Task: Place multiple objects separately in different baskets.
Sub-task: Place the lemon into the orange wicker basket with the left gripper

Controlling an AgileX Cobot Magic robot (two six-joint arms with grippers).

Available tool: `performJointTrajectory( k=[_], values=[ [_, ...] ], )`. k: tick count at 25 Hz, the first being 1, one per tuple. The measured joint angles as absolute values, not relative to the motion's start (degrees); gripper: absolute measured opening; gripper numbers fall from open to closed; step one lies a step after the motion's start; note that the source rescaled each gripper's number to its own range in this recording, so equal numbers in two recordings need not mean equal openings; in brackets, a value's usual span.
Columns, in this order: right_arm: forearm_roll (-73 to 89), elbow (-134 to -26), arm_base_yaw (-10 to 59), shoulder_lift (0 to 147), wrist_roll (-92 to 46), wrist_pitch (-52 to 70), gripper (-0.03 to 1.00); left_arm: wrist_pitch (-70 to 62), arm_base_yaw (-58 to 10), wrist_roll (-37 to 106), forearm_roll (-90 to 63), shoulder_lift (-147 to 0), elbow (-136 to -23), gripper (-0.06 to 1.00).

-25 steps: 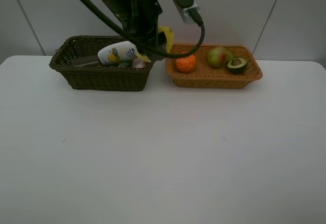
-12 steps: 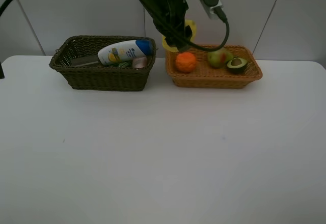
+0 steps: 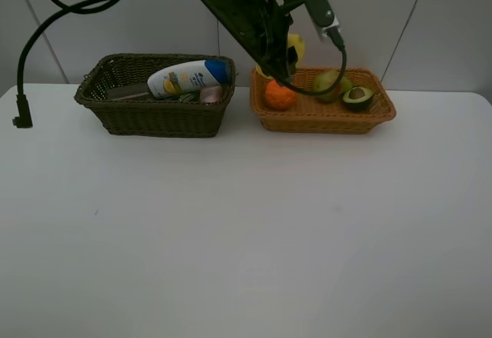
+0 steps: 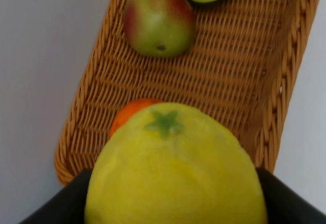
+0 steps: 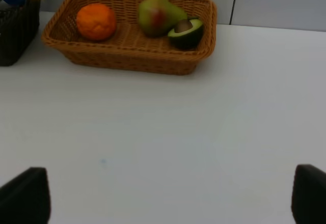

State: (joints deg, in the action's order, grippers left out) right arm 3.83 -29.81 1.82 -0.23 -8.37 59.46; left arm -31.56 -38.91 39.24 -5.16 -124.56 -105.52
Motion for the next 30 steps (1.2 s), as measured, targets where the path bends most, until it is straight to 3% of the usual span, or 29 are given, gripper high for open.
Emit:
performJointTrajectory(
  k=[30],
  values=[
    [3.83, -29.81, 1.82, -0.23, -8.37, 59.46, 1.00, -16.26, -41.05, 41.13, -4.79, -133.35, -105.56, 0.76]
  ],
)
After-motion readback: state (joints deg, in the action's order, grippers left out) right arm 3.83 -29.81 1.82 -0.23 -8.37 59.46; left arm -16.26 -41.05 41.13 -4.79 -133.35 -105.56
